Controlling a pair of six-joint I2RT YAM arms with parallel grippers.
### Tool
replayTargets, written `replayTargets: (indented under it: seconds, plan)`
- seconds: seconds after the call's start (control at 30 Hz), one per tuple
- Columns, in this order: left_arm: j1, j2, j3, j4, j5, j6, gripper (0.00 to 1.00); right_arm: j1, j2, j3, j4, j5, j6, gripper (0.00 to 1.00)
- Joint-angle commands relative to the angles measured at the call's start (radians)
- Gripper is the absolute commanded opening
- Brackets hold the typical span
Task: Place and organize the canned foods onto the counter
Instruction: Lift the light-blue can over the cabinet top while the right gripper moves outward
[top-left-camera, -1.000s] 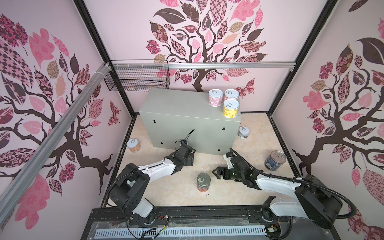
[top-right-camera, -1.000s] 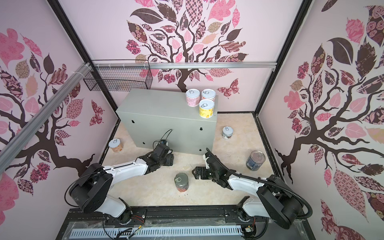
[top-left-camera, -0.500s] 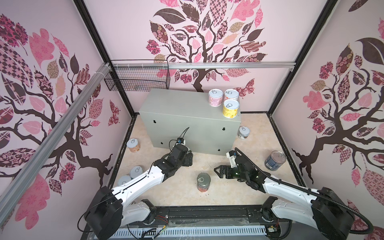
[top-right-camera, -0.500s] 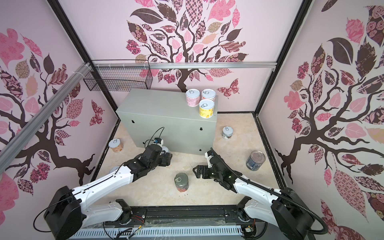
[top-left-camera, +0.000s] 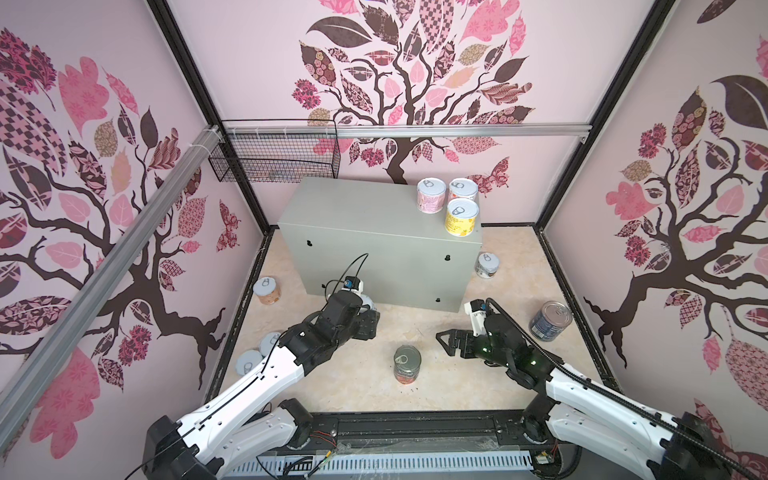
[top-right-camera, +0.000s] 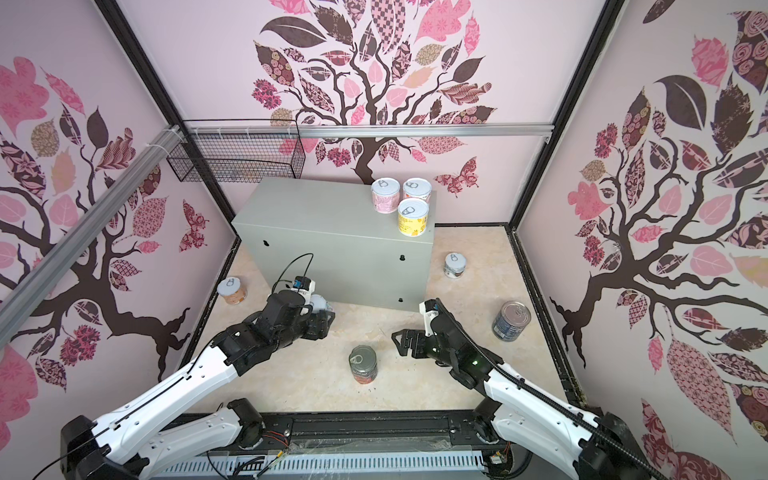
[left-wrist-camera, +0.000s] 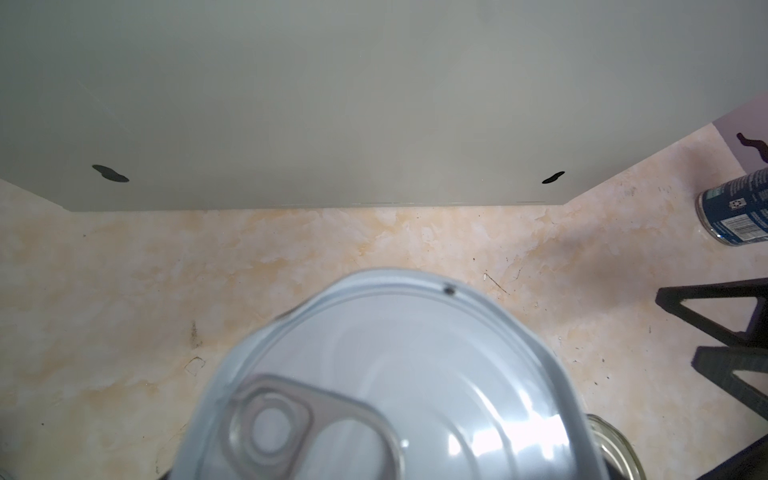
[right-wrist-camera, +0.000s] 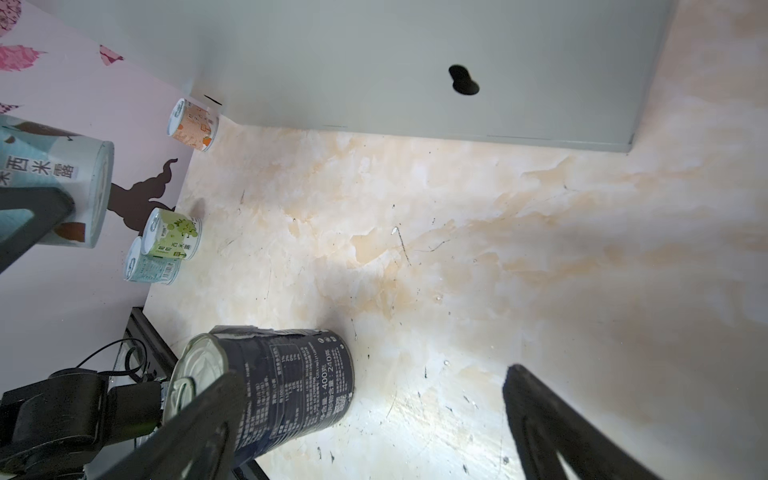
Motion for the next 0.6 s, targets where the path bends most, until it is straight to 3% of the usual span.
replayTargets:
  seconds: [0.0,0.57]
  plan:
    - [-0.004,-0.023,0.146,-0.025,-0.007,0.070,0.50,0.005,-0.040,0.065,-0.054,0.042,0.000,1.00]
    - [-0.004,0.217,0.717,-0.293,-0.002,0.287,0.51,0.005,-0.090,0.277,-0.164,0.151,-0.088,1.00]
